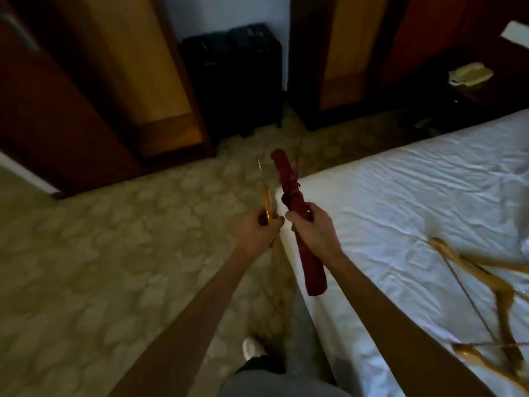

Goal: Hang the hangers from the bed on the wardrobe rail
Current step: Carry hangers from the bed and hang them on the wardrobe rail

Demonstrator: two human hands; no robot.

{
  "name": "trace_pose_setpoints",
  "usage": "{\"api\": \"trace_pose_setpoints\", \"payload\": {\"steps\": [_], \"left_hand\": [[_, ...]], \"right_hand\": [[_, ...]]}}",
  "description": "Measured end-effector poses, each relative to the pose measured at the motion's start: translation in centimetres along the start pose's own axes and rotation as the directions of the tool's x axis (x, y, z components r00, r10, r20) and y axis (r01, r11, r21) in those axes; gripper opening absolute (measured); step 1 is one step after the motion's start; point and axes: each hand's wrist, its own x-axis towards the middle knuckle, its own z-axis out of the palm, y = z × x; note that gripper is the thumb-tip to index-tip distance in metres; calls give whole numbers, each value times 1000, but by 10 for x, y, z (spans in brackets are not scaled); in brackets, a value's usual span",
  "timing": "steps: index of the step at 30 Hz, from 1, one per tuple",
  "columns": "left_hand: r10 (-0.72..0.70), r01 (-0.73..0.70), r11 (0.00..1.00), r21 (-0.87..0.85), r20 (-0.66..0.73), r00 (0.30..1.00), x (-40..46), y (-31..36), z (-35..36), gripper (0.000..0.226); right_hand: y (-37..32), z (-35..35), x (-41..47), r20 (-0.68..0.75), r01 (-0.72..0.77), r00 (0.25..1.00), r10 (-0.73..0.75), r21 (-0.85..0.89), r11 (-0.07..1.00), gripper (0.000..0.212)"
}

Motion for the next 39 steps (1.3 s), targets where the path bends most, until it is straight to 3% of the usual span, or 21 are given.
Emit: {"api": "trace_pose_setpoints", "payload": {"steps": [3,8,12,15,19,30,39], "left_hand": [[27,-31,999,-26,-121,992,36,13,-83,14],[22,-44,996,-81,-264,964,101,35,-205,16],[0,-46,991,-126,-349,937,163,52,-281,10],[24,-64,995,-79,-422,906,220,63,-330,15],[68,-91,996,-25,-474,878,307,91,-395,20],[94,-154,986,-59,-564,820,540,197,-557,20],[218,-244,969,27,-550,806,691,242,-705,21]], "right_hand": [[-60,61,38,121,32,992,-33,12,999,41],[-153,146,97,275,123,954,-122,14,992,43],[-215,207,150,350,152,923,-161,54,987,40],[-257,251,203,393,159,903,-174,71,985,29],[-318,308,292,453,206,864,-222,83,975,32],[-521,418,511,508,301,796,-329,139,944,29],[-664,536,634,470,444,751,-464,161,882,22]]}}
